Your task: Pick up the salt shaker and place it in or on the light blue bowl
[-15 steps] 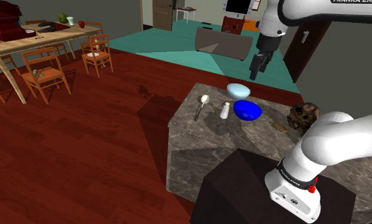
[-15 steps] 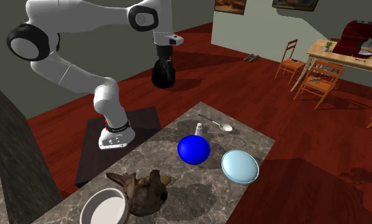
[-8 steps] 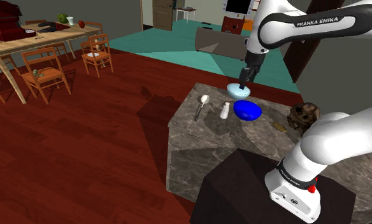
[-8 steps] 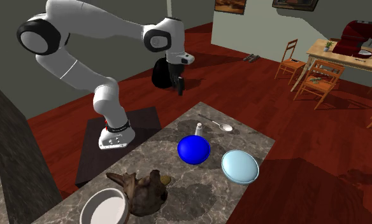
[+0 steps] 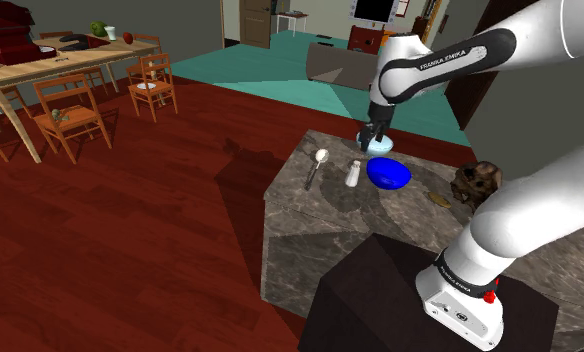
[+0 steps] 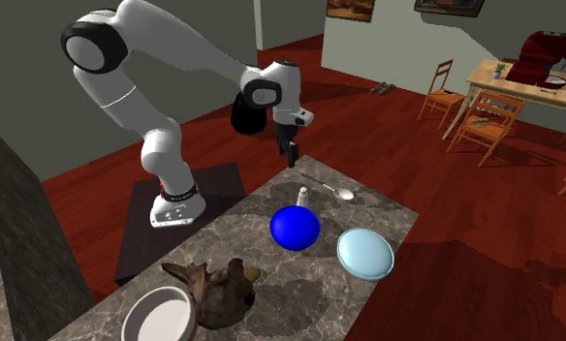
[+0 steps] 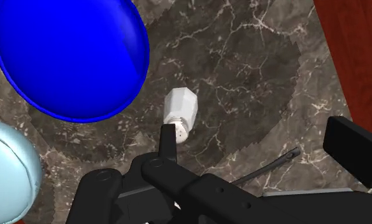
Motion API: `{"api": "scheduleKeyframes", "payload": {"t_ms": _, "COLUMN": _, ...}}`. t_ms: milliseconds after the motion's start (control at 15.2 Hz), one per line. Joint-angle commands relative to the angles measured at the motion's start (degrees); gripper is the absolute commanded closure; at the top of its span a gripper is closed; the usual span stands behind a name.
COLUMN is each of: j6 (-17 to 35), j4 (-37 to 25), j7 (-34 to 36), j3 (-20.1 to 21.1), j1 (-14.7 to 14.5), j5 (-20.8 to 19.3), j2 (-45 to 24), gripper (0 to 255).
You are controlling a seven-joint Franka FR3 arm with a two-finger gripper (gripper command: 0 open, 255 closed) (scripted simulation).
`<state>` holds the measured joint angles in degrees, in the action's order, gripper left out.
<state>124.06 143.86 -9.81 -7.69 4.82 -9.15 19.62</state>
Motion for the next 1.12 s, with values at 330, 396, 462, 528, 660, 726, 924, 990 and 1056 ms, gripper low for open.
{"api": "scheduleKeyframes", "payload": {"t_ms": 330, "j6": 12.48, "j4": -3.48, "j7": -2.4, "j3": -2.79, "j1": 0.98, "j5": 1.38, "j2": -15.39, "gripper": 0}}
{"api": "scheduleKeyframes", "payload": {"t_ms": 396, "j6": 14.0, "j4": -4.32, "j7": -2.87, "j3": -3.07, "j1": 1.11, "j5": 1.87, "j2": -17.71, "gripper": 0}}
{"api": "scheduleKeyframes", "payload": {"t_ms": 462, "j6": 15.45, "j4": -5.24, "j7": -3.38, "j3": -3.3, "j1": 1.28, "j5": 2.43, "j2": -20.04, "gripper": 0}}
{"api": "scheduleKeyframes", "payload": {"t_ms": 528, "j6": 16.16, "j4": -5.74, "j7": -3.66, "j3": -3.38, "j1": 1.39, "j5": 2.74, "j2": -21.23, "gripper": 0}}
{"api": "scheduleKeyframes", "payload": {"t_ms": 660, "j6": 17.76, "j4": -5.42, "j7": -3.8, "j3": -3.41, "j1": 1.48, "j5": 2.91, "j2": -22.51, "gripper": 0}}
{"api": "scheduleKeyframes", "payload": {"t_ms": 726, "j6": 18.56, "j4": -5.27, "j7": -3.87, "j3": -3.43, "j1": 1.52, "j5": 3.01, "j2": -23.16, "gripper": 0}}
{"api": "scheduleKeyframes", "payload": {"t_ms": 924, "j6": 20.93, "j4": -4.92, "j7": -4.12, "j3": -3.45, "j1": 1.66, "j5": 3.34, "j2": -25.19, "gripper": 0}}
{"api": "scheduleKeyframes", "payload": {"t_ms": 990, "j6": 21.72, "j4": -4.83, "j7": -4.22, "j3": -3.45, "j1": 1.71, "j5": 3.47, "j2": -25.89, "gripper": 0}}
{"api": "scheduleKeyframes", "payload": {"t_ms": 1056, "j6": 22.17, "j4": -4.78, "j7": -4.27, "j3": -3.45, "j1": 1.74, "j5": 3.54, "j2": -26.29, "gripper": 0}}
